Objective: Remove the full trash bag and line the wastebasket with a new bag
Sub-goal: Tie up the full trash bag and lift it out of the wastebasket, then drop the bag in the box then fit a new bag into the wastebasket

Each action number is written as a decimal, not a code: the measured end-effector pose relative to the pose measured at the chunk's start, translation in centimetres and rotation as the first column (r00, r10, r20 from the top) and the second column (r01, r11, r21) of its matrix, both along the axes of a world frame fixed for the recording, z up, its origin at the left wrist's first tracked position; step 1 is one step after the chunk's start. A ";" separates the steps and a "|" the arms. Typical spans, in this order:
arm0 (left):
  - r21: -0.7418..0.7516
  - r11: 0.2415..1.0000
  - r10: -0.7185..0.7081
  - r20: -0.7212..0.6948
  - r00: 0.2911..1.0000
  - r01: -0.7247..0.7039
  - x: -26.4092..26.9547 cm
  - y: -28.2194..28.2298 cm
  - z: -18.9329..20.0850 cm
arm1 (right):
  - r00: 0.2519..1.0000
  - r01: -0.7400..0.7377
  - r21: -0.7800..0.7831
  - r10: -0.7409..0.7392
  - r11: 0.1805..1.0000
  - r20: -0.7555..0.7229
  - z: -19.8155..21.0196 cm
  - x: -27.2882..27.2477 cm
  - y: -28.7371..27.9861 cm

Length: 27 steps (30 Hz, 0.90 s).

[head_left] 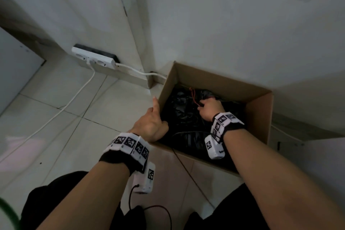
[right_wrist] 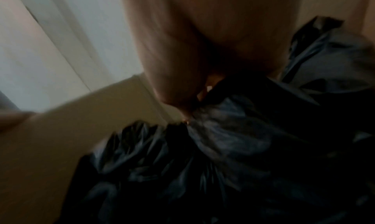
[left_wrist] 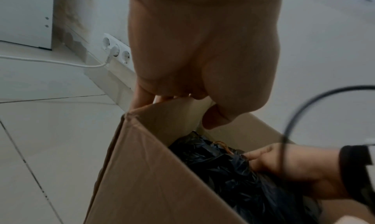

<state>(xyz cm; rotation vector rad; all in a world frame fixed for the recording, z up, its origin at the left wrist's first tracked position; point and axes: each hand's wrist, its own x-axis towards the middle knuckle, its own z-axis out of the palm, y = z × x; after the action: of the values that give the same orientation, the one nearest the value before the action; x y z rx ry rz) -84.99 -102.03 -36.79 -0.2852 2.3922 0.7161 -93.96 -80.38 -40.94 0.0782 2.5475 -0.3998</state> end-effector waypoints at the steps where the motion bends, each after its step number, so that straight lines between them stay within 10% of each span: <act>1: 0.001 1.000 -0.003 0.012 1.000 0.003 -0.1 -0.1 0.1 | 1.000 0.002 0.005 -0.002 1.000 -0.004 0.6 -0.3 0.4; 8: 0.042 0.999 0.009 0.107 0.994 -0.014 3.9 -1.5 5.7 | 0.992 0.126 -0.083 -0.128 0.989 -0.022 12.1 1.4 3.7; 20: -0.011 0.983 0.171 0.384 0.907 -0.181 22.1 -5.6 31.8 | 0.931 0.297 -0.473 -0.361 0.830 -0.048 45.0 18.1 5.4; 27: 0.045 0.997 -0.081 0.426 0.901 0.068 26.7 -3.7 37.3 | 0.832 0.521 -0.529 -0.536 0.670 0.141 48.1 34.1 7.7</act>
<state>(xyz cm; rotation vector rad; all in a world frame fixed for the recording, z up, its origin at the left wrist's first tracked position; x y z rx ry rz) -58.32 -105.77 0.51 -0.3019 1.9616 0.5814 -59.89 -72.63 7.20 0.6128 2.2835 -1.3576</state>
